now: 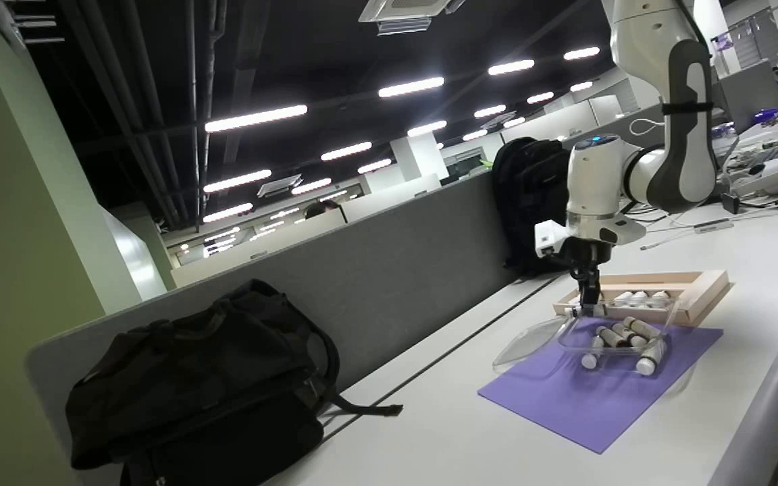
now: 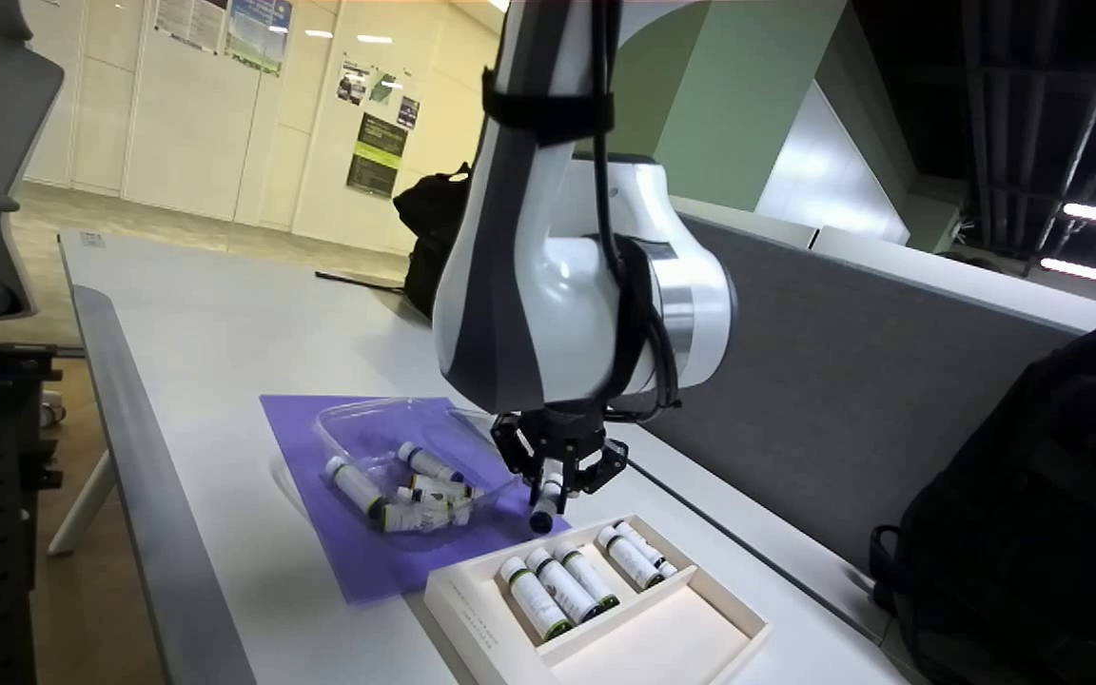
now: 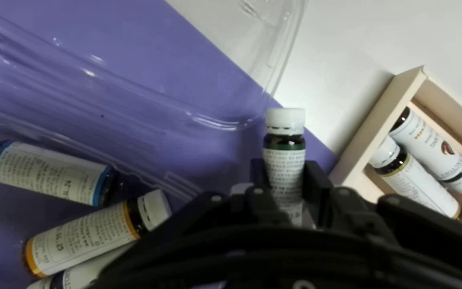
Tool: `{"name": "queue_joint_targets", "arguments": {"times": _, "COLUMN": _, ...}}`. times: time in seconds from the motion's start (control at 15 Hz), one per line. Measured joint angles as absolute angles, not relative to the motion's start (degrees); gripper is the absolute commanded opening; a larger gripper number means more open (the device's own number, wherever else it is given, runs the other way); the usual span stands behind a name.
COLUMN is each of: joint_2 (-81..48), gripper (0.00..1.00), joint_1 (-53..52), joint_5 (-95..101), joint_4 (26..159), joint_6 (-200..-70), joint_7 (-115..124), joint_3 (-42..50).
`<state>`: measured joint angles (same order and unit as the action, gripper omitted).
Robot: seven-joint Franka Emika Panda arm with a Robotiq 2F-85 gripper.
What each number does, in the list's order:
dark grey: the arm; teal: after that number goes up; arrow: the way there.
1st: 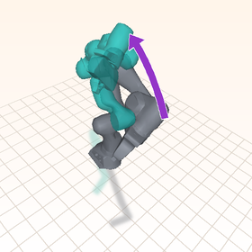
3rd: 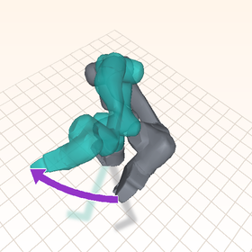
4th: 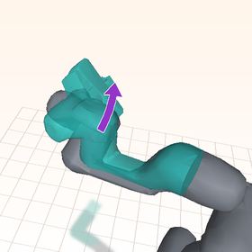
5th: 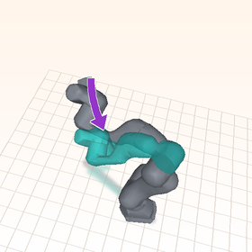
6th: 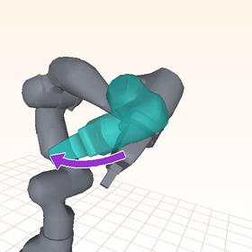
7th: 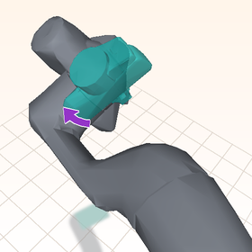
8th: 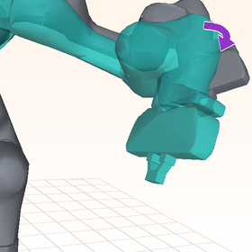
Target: Put five bottles on the tray
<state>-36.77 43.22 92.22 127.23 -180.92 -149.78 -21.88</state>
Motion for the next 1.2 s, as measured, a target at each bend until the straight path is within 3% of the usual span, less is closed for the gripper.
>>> {"name": "queue_joint_targets", "arguments": {"times": 0.27, "joint_2": -36.59, "gripper": 0.27, "joint_1": 42.97, "joint_5": 92.29, "joint_4": 127.52, "joint_6": -180.97, "joint_7": -149.78, "joint_3": -21.77}}
{"name": "queue_joint_targets", "arguments": {"times": 0.33, "joint_2": -36.59, "gripper": 0.07, "joint_1": 42.97, "joint_5": 92.31, "joint_4": 127.52, "joint_6": -180.98, "joint_7": -149.78, "joint_3": -21.77}}
{"name": "queue_joint_targets", "arguments": {"times": 0.67, "joint_2": -35.32, "gripper": 0.07, "joint_1": 37.56, "joint_5": 91.37, "joint_4": 127.00, "joint_6": -184.22, "joint_7": -149.33, "joint_3": -16.23}}
{"name": "queue_joint_targets", "arguments": {"times": 0.93, "joint_2": -31.89, "gripper": 0.07, "joint_1": 37.00, "joint_5": 91.46, "joint_4": 128.42, "joint_6": -183.34, "joint_7": -149.42, "joint_3": -16.82}}
{"name": "queue_joint_targets", "arguments": {"times": 1.2, "joint_2": -30.40, "gripper": 0.07, "joint_1": 26.54, "joint_5": 95.69, "joint_4": 128.76, "joint_6": -183.80, "joint_7": -149.58, "joint_3": -5.44}}
